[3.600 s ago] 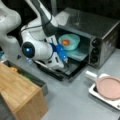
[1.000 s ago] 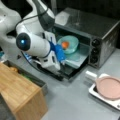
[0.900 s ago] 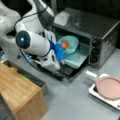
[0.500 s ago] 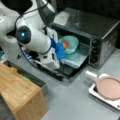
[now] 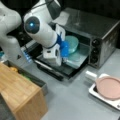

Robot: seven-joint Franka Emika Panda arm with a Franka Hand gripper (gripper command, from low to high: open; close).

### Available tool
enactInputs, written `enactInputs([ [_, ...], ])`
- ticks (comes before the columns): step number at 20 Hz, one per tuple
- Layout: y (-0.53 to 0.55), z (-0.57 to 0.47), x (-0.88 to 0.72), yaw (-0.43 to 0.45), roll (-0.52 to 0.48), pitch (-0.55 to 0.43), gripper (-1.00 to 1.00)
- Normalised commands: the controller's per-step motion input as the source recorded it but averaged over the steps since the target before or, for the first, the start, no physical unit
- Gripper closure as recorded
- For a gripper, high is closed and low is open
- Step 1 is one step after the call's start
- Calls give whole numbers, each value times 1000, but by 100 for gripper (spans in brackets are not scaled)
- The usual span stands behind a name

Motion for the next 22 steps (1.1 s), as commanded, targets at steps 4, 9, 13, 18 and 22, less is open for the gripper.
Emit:
enactInputs([
  [4, 99, 112, -8, -46, -147, -2, -100],
  [9, 154, 27, -51, -29, -174, -12, -100],
  [13, 187, -48, -83, -35, -221, -42, -100],
  [18, 158, -57, -117, -48, -242, -56, -100],
  [22, 79, -63, -152, -18, -216, -81, -100],
])
